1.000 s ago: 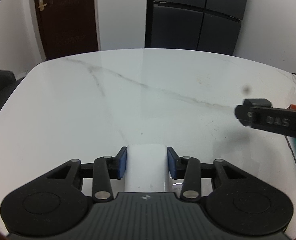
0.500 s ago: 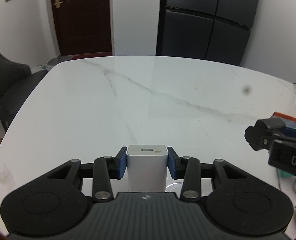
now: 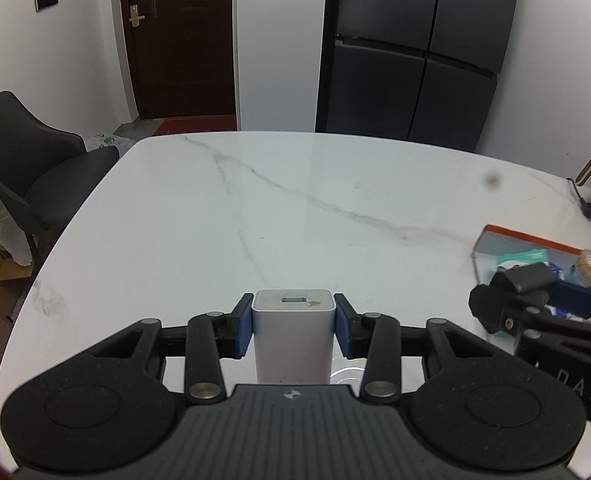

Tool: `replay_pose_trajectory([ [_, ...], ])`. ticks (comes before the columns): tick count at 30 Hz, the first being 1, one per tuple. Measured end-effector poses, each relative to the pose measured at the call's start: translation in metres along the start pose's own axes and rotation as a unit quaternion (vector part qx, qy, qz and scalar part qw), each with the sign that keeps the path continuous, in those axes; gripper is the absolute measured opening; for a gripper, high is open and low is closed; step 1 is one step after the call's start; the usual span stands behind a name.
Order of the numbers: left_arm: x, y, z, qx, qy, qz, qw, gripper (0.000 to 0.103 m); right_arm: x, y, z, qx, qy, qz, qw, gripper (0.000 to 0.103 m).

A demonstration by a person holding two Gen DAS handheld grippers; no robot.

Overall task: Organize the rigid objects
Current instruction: 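Carry the white and black plug adapters over the tray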

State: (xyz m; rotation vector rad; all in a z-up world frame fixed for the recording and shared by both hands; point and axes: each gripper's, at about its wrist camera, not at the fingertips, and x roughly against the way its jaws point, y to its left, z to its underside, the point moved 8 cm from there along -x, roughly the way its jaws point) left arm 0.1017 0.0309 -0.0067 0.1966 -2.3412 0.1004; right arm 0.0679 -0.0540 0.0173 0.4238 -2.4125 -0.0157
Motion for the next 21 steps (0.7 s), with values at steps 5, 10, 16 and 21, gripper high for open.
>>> replay_pose_trajectory([
  [5, 0.022, -0.010, 0.013, 0.004, -0.006, -0.006, 1.0000, 0.041, 0.024, -0.013, 0.008, -0.007, -0.003, -0.004, 1.000, 0.074],
  [10, 0.035, -0.019, 0.021, 0.006, -0.007, -0.013, 0.9999, 0.041, 0.042, -0.022, 0.017, -0.007, -0.008, -0.008, 1.000, 0.074],
  [16, 0.048, -0.036, 0.025, -0.001, -0.015, -0.009, 0.9998, 0.041, 0.060, -0.034, 0.019, -0.006, -0.022, -0.005, 1.000, 0.074],
  [21, 0.053, -0.051, 0.025, -0.008, -0.021, -0.003, 0.9997, 0.041, 0.074, -0.047, 0.021, -0.012, -0.030, 0.004, 0.999, 0.074],
])
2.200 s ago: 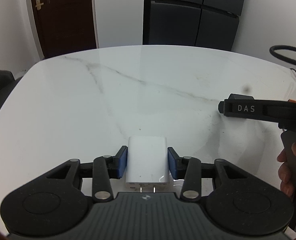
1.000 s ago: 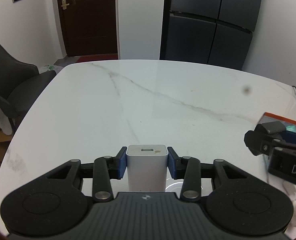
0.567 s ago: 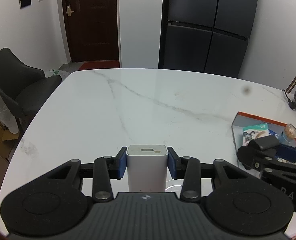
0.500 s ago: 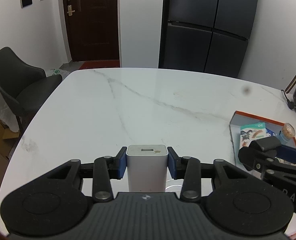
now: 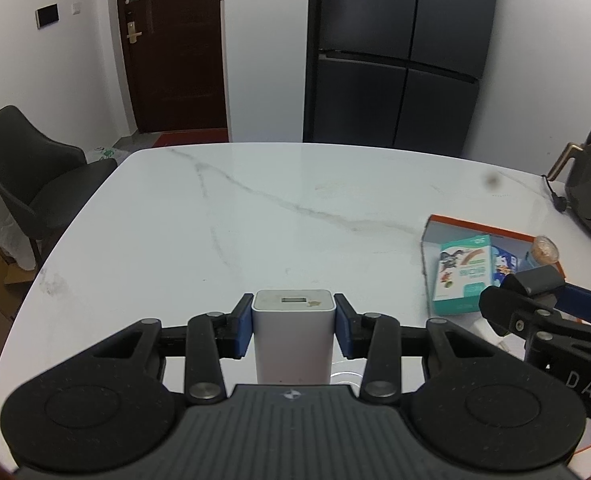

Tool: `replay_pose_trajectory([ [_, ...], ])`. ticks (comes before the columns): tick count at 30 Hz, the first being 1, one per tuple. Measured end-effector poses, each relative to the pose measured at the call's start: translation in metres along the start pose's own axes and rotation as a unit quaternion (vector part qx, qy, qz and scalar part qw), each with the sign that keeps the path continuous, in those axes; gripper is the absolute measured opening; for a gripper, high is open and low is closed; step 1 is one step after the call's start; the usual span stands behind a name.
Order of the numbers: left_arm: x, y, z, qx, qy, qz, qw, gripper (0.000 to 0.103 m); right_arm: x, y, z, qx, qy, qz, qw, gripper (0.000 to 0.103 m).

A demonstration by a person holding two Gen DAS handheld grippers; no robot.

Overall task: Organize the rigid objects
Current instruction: 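Carry the white and black plug adapters over the tray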

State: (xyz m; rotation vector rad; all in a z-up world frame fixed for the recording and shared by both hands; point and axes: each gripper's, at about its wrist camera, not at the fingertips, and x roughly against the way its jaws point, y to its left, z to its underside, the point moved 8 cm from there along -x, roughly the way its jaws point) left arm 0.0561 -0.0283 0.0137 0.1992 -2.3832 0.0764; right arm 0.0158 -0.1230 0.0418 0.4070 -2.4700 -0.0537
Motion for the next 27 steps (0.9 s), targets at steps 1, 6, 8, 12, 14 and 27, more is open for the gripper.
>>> replay_pose_trajectory([
  [1, 0.001, -0.003, 0.000, -0.002, 0.000, 0.001, 1.0000, 0.041, 0.002, -0.003, 0.000, -0.002, -0.001, 0.002, 1.000, 0.074],
  [6, 0.003, -0.016, 0.004, -0.012, -0.001, 0.010, 0.9999, 0.041, 0.012, -0.014, 0.001, -0.007, -0.007, 0.008, 1.000, 0.074],
  [8, 0.005, -0.021, 0.005, -0.016, -0.001, 0.013, 0.9998, 0.041, 0.015, -0.018, 0.001, -0.011, -0.009, 0.009, 1.000, 0.074],
  [12, 0.008, -0.029, 0.006, -0.021, -0.002, 0.019, 0.9996, 0.041, 0.022, -0.025, 0.001, -0.016, -0.012, 0.015, 1.000, 0.074],
  [14, 0.010, -0.033, 0.006, -0.023, -0.004, 0.021, 0.9995, 0.041, 0.024, -0.029, 0.002, -0.018, -0.015, 0.018, 1.000, 0.074],
  [27, 0.020, -0.060, 0.011, -0.038, -0.006, 0.040, 0.9985, 0.041, 0.044, -0.054, 0.006, -0.035, -0.025, 0.036, 0.998, 0.074],
])
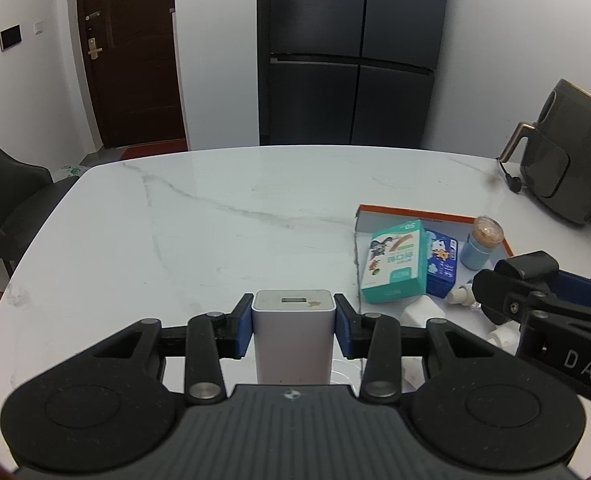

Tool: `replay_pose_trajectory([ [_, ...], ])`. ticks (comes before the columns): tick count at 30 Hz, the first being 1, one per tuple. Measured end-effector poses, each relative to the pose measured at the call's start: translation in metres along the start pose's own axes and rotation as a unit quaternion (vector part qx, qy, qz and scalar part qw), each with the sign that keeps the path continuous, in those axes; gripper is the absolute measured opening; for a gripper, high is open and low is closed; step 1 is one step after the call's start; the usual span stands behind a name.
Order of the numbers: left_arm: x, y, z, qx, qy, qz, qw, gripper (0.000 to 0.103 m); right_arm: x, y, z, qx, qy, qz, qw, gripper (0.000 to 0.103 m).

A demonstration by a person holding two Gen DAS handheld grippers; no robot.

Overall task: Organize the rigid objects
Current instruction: 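Carry the white and black plug adapters over the tray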

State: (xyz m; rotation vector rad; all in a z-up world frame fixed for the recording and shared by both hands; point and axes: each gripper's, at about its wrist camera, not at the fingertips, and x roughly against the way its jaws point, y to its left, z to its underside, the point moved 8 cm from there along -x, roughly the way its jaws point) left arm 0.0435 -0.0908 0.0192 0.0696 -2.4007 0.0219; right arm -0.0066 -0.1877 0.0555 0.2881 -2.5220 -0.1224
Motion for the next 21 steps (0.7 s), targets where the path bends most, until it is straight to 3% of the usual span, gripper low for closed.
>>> replay_pose_trajectory([
  [21, 0.005, -0.038, 0.007, -0.017, 0.004, 0.028, 0.9995, 0.041, 0.024, -0.038, 0.005, -0.018, -0.010, 0.029, 0.999, 0.074],
])
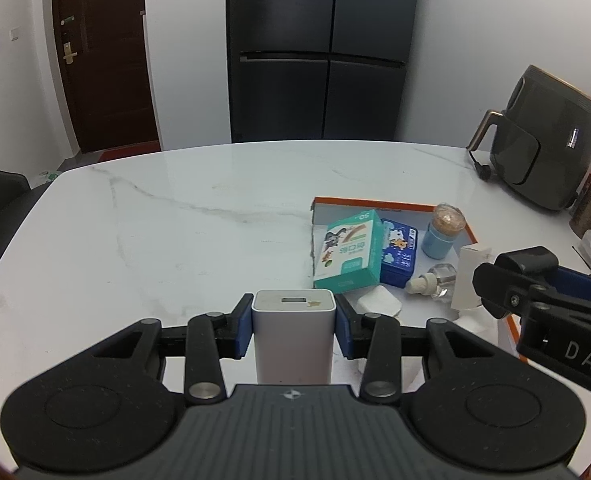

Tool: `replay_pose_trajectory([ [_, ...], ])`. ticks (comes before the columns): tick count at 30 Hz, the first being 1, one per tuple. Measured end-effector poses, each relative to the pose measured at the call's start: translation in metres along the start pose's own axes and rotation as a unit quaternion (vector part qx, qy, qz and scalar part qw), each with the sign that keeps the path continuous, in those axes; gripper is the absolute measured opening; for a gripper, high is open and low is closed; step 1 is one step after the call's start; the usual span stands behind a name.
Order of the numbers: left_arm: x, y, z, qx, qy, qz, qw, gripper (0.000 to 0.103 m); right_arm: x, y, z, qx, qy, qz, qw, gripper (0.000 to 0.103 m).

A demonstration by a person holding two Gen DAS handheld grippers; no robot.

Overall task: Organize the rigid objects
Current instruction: 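Carry the white and black plug adapters over the tray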

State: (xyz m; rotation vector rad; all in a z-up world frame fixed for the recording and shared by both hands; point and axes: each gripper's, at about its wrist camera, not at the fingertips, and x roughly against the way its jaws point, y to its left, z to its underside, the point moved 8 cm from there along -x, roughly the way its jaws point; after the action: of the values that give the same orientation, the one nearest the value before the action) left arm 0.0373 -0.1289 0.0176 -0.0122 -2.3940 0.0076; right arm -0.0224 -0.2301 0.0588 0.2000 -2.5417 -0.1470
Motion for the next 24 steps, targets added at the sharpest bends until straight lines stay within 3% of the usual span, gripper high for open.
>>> replay_pose_trajectory([
  [24, 0.000, -0.052, 0.007, -0.028, 0.000, 0.031, 0.9991, 0.041, 0.021, -0.038, 0.002, -0.017, -0.010, 0.030, 0.999, 0.074],
])
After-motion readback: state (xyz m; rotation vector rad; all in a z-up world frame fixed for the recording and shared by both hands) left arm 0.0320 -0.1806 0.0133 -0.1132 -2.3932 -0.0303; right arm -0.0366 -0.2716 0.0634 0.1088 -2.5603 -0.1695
